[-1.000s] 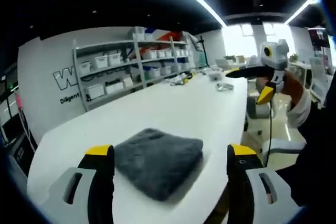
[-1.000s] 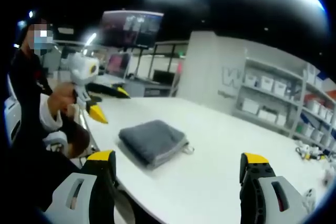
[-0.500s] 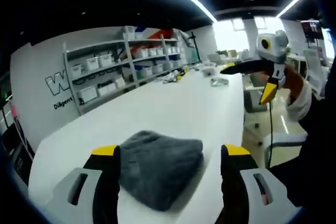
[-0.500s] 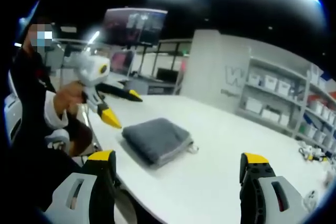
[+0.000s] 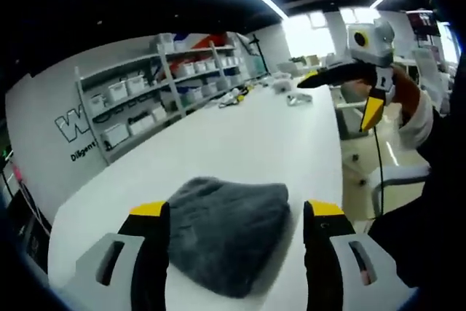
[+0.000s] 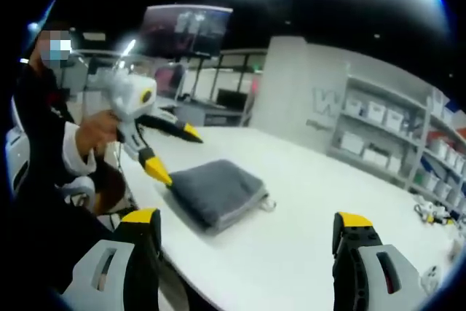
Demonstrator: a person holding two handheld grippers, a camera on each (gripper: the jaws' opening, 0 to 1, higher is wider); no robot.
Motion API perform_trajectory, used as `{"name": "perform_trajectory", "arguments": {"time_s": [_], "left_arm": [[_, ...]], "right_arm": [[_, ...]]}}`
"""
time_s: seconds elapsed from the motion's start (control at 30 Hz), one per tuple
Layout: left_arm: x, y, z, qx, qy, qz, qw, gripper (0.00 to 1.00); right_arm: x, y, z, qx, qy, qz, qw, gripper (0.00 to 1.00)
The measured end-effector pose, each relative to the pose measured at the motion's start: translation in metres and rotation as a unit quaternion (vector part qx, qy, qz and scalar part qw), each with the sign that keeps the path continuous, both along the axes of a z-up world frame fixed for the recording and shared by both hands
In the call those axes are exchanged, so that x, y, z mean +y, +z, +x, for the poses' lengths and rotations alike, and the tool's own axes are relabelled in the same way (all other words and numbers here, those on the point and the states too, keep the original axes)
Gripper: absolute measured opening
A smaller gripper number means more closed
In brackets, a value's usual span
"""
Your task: Open the folded towel by lifting each exposed corner and separating the folded layers until the towel lies flat within the target outline without major curled edges
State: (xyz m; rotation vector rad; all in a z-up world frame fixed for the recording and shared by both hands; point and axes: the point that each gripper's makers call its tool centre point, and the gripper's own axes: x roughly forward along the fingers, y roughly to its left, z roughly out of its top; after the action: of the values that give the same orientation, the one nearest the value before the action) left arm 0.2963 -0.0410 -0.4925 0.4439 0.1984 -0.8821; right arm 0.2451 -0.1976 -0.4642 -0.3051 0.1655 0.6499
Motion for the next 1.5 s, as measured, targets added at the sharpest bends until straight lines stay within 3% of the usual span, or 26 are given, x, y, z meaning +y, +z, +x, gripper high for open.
{"name": "perform_trajectory", "arguments": {"time_s": [0.33,0.57,0.7,1.17,1.3,1.5], "left_arm": [[0.001,-0.001,0.007,0.001,-0.001,0.001,1.0000,0.74],[-0.014,-0.011,0.008,0.001,-0.010,0.019,0.9998,0.73],[-0.022,-0.010,0.007,0.004,-0.018,0.013,0.9998,0.68],[-0.043,-0.020,0.007,-0.012,-0.041,0.055,0.9976,0.62],[-0.046,-0.027,0.009,-0.018,-0.044,0.083,0.9954,0.60],[-0.046,-0.028,0.010,-0.016,-0.046,0.092,0.9945,0.60]], "right_arm": [[0.004,-0.004,0.003,0.007,0.004,0.003,1.0000,1.00],[0.000,-0.004,-0.001,0.007,0.006,0.005,0.9999,1.00],[-0.003,-0.003,-0.001,0.005,0.002,0.006,1.0000,1.00],[-0.001,-0.007,-0.002,0.010,0.005,0.006,0.9999,1.00],[-0.001,-0.007,-0.004,0.010,0.008,0.006,0.9999,1.00],[-0.004,-0.016,-0.007,0.022,0.006,-0.007,0.9997,1.00]]}}
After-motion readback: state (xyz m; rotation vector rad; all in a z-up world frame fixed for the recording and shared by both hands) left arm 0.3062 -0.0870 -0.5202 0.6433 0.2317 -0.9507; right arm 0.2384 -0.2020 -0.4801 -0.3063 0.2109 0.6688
